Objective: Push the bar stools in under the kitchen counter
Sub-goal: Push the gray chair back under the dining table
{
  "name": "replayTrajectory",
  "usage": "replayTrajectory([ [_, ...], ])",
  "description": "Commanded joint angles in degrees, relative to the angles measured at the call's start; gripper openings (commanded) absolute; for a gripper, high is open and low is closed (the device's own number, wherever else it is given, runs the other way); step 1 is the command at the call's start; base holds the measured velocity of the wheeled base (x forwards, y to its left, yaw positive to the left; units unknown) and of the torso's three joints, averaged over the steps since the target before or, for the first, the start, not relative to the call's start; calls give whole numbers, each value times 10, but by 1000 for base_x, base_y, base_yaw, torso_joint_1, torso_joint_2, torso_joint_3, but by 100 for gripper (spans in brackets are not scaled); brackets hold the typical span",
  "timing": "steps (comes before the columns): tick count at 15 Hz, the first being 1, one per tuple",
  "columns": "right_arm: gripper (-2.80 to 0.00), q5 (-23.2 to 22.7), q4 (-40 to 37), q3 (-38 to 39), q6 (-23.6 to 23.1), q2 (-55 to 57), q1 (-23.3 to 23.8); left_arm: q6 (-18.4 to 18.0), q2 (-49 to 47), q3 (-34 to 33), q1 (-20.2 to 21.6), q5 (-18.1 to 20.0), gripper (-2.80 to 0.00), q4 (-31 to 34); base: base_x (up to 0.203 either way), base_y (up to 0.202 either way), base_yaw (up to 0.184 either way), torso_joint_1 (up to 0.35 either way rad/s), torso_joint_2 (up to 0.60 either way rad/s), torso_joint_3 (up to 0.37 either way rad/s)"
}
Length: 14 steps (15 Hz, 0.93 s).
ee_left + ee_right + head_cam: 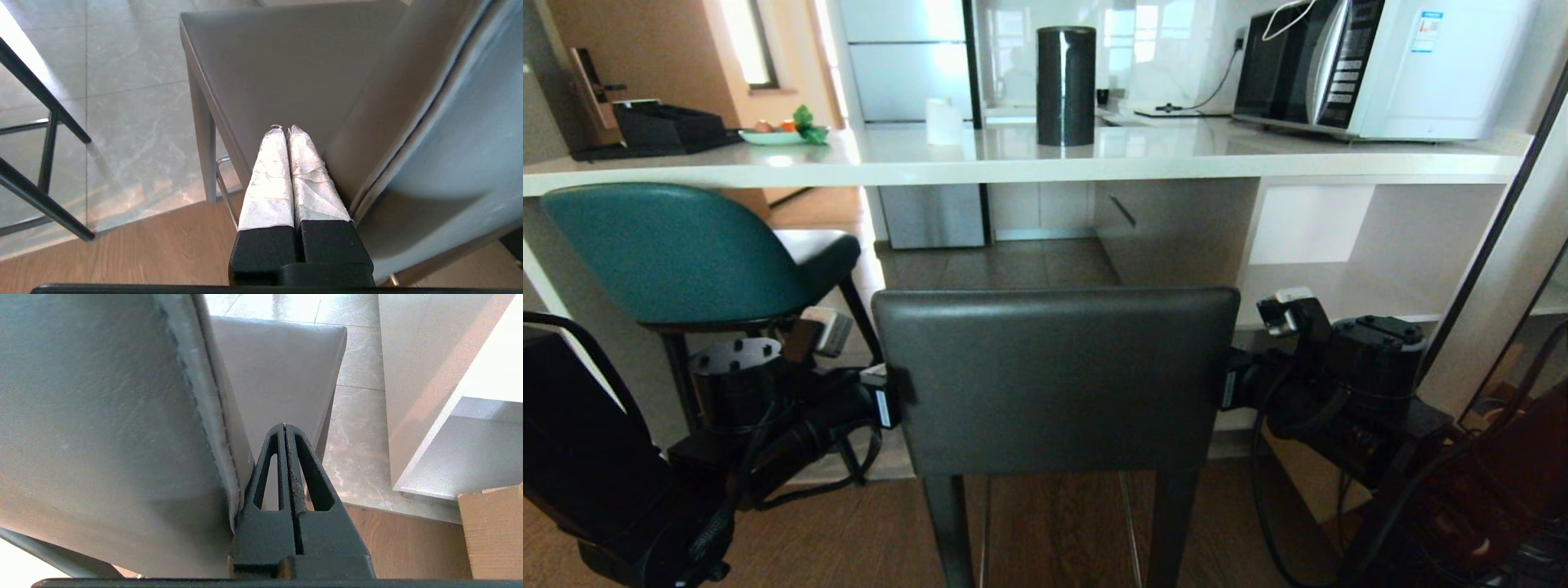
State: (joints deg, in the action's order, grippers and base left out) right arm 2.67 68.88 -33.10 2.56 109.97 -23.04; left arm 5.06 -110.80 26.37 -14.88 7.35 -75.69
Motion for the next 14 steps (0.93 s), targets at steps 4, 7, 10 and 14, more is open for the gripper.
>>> replayTrajectory([
  [4, -280, -2, 17, -9, -2, 28, 8, -9, -33, 22, 23, -3, -280, -5, 0, 0, 0, 0, 0, 0],
  [7, -280, -1, 26, -41, -26, 47, 6, -9, -59, 75, 33, 6, -280, -5, 0, 0, 0, 0, 0, 0],
  [10, -280, -6, 26, -42, -26, 47, -2, -8, -59, 84, -5, 2, -280, -5, 0, 0, 0, 0, 0, 0],
  [14, -280, -6, 27, -42, -27, 48, -10, -8, -41, 64, -57, 0, -280, -5, 0, 0, 0, 0, 0, 0],
])
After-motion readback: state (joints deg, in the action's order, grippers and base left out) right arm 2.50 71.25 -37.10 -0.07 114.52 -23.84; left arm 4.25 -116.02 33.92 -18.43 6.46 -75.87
